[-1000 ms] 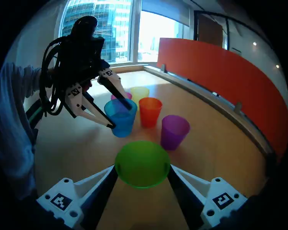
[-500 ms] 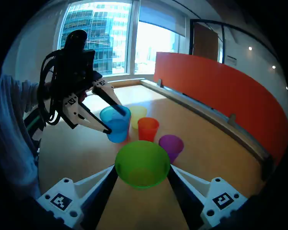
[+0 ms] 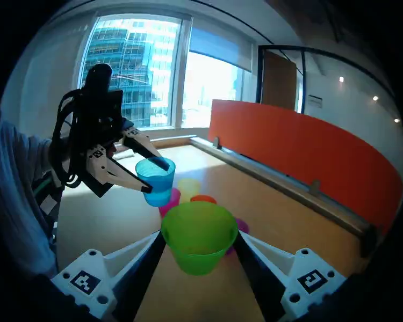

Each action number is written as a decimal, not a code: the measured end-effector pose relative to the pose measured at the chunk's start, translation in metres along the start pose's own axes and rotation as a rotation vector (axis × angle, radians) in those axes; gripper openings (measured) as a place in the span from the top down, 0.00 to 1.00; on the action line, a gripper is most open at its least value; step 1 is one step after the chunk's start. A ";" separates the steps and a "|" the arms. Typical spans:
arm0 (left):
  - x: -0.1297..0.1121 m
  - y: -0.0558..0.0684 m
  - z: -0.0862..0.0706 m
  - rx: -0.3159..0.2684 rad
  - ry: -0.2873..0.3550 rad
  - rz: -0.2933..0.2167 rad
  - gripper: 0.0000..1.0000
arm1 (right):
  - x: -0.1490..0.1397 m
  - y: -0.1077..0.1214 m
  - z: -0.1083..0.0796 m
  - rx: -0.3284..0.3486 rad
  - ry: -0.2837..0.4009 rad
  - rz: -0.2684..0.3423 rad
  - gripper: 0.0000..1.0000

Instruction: Pour water

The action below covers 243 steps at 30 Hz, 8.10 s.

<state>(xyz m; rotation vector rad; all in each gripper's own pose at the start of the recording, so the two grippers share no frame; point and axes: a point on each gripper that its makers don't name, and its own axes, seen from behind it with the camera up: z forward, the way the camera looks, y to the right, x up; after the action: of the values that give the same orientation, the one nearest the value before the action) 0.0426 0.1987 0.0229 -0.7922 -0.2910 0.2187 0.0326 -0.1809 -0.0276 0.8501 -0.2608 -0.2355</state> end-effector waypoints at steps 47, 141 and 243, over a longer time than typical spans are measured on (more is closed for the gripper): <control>0.090 -0.031 -0.054 0.064 0.312 -0.070 0.14 | 0.073 0.007 0.001 -0.056 0.216 0.014 0.08; 0.176 -0.053 -0.078 0.390 0.287 0.709 0.14 | 0.077 -0.073 0.084 0.169 0.229 -0.044 0.09; 0.207 -0.035 -0.085 0.489 0.215 1.195 0.14 | 0.090 -0.058 0.081 0.153 0.264 -0.048 0.09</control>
<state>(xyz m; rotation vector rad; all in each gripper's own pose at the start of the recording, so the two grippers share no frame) 0.2684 0.1809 0.0279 -0.4076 0.4705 1.2651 0.0854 -0.3028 -0.0091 1.0289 -0.0114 -0.1466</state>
